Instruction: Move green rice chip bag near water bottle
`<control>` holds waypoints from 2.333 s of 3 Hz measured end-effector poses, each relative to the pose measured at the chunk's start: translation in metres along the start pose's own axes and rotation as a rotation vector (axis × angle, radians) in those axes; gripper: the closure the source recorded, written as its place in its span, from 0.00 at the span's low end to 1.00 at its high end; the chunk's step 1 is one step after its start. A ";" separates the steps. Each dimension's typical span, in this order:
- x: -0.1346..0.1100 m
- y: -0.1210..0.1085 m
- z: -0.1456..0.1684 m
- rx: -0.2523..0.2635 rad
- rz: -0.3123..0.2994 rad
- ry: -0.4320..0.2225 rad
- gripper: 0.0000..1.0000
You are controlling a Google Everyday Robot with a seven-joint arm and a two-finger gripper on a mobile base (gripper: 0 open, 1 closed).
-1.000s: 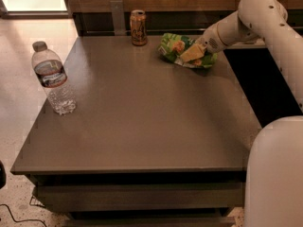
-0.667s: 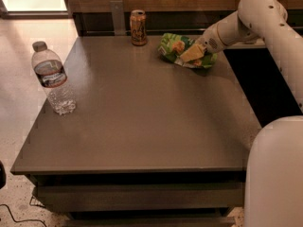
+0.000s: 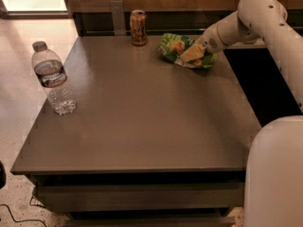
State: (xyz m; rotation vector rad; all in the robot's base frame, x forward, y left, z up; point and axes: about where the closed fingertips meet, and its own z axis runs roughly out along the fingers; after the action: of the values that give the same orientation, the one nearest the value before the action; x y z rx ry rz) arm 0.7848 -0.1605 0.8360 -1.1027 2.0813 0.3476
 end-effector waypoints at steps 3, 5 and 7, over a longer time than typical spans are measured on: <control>0.000 0.000 0.000 0.000 0.000 0.000 1.00; 0.000 0.000 0.000 0.000 0.000 0.000 1.00; 0.000 0.000 0.000 0.000 0.000 0.000 1.00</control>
Offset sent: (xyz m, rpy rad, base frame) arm -0.1467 0.0286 0.1338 -0.0715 -0.2878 0.0103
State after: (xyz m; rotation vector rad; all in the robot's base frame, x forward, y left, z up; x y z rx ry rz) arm 0.7847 -0.1603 0.8366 -1.1028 2.0811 0.3476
